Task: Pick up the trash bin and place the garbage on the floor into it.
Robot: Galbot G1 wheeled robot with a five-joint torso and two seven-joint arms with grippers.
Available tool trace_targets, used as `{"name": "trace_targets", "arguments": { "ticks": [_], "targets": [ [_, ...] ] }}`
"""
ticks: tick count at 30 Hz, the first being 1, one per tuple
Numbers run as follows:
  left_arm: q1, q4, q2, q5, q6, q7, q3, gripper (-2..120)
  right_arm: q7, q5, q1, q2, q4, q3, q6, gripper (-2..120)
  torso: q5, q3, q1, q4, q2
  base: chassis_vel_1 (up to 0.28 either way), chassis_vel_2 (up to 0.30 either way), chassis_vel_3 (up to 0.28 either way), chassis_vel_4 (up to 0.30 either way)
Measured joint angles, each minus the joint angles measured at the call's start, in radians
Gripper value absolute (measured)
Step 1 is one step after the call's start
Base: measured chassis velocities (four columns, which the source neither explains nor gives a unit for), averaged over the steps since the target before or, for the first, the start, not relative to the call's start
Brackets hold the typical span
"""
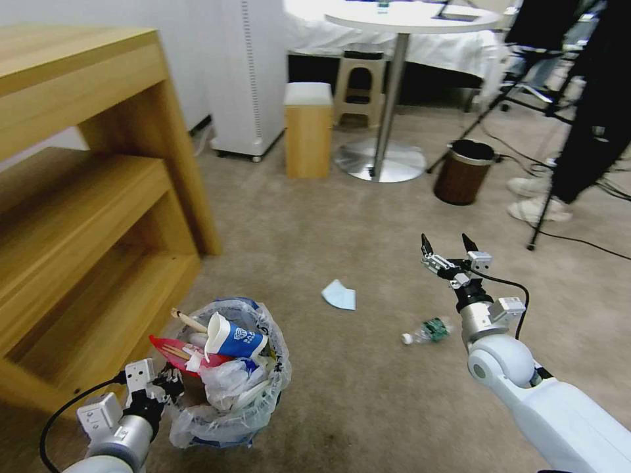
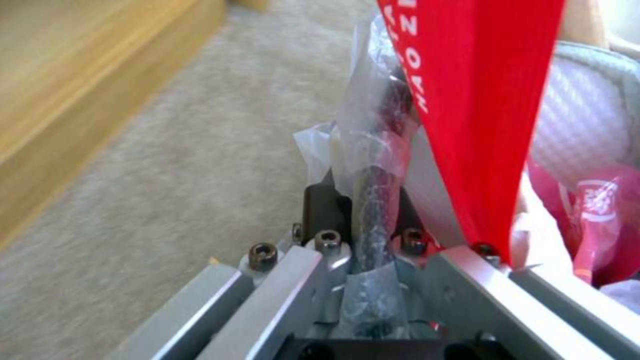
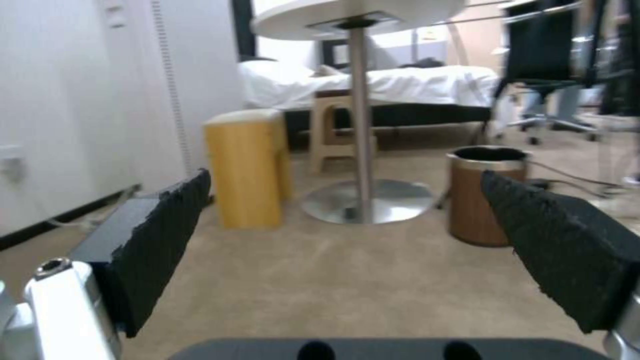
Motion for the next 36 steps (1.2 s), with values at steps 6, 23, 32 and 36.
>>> {"name": "trace_targets", "arguments": {
  "ticks": [6,23,32,36],
  "targets": [
    [0.0,0.0,-0.002,0.0,-0.007,0.0,-0.001,0,0.042,-0.021,0.004,0.016,-0.011,-0.011,-0.003,100,0.0001,0.0,0.0,-0.0002,0.0,-0.117,-0.111,-0.104,-0.108],
    [-0.032,-0.01,-0.009,0.021,-0.02,0.008,-0.049,0,0.036,-0.165,-0.069,0.101,-0.012,0.073,-0.022,100,0.0002,0.0,0.0,0.0002,0.0,-0.011,-0.011,-0.01,-0.013],
    [-0.046,-0.014,-0.018,0.044,-0.031,0.027,-0.079,0,0.045,-0.237,-0.165,0.166,0.082,0.254,-0.043,100,-0.0001,0.0,0.0,0.0,0.0,0.0,0.0,0.0,0.0],
    [-0.049,-0.016,-0.019,0.045,-0.032,0.03,-0.08,0,0.051,-0.281,-0.193,0.195,0.09,0.299,-0.029,100,0.0001,0.0,0.0,0.0,0.0,0.0,0.0,0.0,0.0]
  ]
}}
